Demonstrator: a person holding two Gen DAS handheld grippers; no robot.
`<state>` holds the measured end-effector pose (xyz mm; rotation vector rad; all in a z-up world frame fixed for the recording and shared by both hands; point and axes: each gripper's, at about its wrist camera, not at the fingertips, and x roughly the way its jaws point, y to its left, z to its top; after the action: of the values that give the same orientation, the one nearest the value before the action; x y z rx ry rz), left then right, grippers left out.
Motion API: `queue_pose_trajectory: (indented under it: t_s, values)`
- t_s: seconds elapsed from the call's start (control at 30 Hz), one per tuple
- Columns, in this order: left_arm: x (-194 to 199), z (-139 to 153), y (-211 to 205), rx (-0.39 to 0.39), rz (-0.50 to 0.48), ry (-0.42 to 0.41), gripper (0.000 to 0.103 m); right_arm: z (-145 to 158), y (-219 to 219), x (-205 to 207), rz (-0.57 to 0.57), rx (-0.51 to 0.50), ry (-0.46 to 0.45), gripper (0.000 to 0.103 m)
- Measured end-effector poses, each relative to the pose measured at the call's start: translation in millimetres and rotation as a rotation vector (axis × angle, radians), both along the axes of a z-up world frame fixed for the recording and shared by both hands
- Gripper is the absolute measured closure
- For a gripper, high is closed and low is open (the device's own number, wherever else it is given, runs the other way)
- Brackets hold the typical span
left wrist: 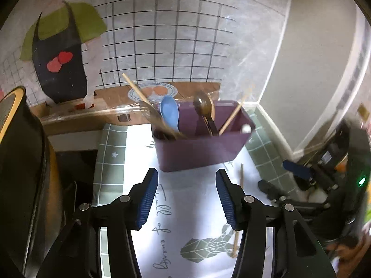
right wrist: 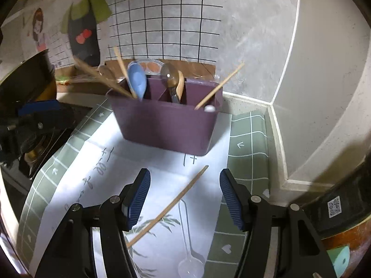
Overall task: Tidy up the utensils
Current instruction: 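Lower the chopstick and metal spoon into the purple holder and open both tools, then lower the left tool onto the loose wooden chopstick and close on it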
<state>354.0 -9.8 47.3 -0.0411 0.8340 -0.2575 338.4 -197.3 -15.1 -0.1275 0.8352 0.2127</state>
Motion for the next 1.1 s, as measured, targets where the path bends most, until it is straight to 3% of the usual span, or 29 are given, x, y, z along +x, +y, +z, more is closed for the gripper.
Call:
queue_pose_trajectory:
  t_s: [0.07,0.2,0.37,0.5,0.63,0.7,0.8,0.93,1.0,1.1]
  values:
    - [-5.1,8.8,5.7,-0.030,-0.013,-0.015,0.049,1.1,0.2,-0.7,0.002,0.017,-0.002,0.044]
    - [-18.7,1.4,-3.7,0.008,-0.094,0.020,0.046,-9.6,-9.3,-11.9,0.025,0.033,0.045,0.043]
    - [-24.7,-44.8,-33.8,0.022,-0.199,0.163,0.046,-33.2,-29.7,-29.4,0.019,0.024,0.108,0.043]
    - [-16.7,-86.4,-69.8,0.080,-0.270,0.271,0.048,-44.4,-41.9,-41.3,0.009,0.003,0.125,0.043]
    - [-2.6,-111.8,-100.5,0.120,-0.306,0.346,0.068,-52.1,-45.1,-51.7,0.020,-0.030,0.130,0.045]
    - [6.4,-121.0,-113.9,0.169,-0.312,0.365,0.072,-55.1,-45.7,-56.0,0.023,-0.046,0.131,0.049]
    - [16.8,-129.6,-126.1,0.203,-0.316,0.387,0.080,-59.0,-49.2,-60.4,0.040,-0.035,0.148,0.063]
    - [23.0,-133.8,-131.7,0.215,-0.306,0.397,0.082,-61.8,-53.5,-62.9,0.050,-0.027,0.161,0.063]
    - [22.1,-133.4,-131.3,0.205,-0.314,0.393,0.093,-62.5,-55.1,-62.4,0.051,-0.021,0.164,0.063]
    - [22.9,-132.7,-125.9,0.203,-0.310,0.383,0.097,-61.1,-51.8,-59.9,0.064,-0.021,0.162,0.063]
